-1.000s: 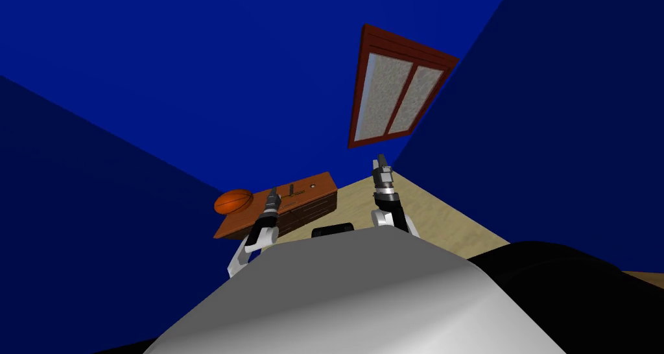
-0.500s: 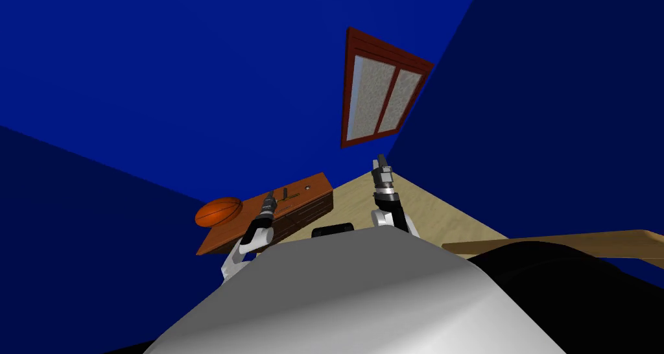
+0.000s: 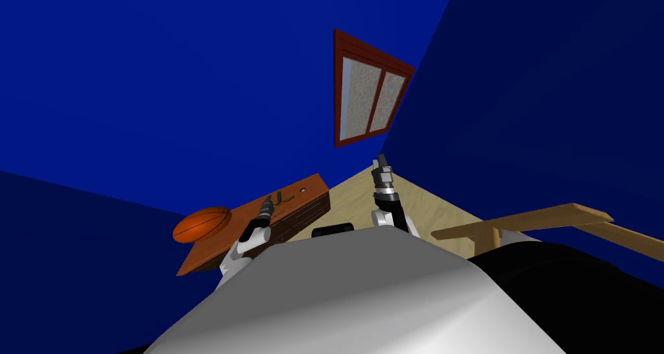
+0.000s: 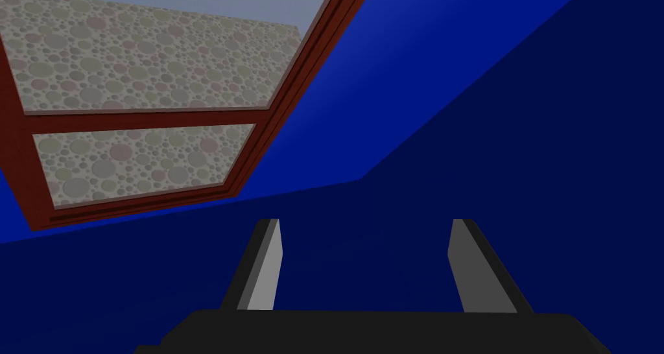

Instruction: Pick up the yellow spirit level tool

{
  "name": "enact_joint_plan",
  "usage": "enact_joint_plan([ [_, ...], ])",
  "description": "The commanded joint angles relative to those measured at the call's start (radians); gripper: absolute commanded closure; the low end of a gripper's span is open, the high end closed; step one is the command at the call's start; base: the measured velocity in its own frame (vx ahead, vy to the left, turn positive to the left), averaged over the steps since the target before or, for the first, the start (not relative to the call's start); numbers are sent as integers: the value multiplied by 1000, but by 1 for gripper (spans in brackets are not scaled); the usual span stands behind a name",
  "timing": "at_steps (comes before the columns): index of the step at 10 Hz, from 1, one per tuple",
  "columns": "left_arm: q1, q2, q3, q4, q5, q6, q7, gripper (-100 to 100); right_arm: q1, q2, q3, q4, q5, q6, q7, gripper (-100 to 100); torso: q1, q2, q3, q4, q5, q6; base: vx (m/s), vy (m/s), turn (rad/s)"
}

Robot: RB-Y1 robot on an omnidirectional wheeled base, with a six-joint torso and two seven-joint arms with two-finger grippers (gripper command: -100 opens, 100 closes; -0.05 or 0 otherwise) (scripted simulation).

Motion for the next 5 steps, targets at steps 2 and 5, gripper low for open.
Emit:
enact_joint_plan([
  [2, -10, 40, 30, 69, 44, 68, 2, -100, 0, 0, 0, 0, 0, 0, 0, 0, 0, 0, 0, 0, 0, -1, -2, 8, -246],
  [5, -31, 61, 49, 149, 71, 120, 0, -100, 0, 0, 0, 0, 0, 0, 0, 0, 1, 0, 0, 0, 0, 0, -4, 16, -207],
])
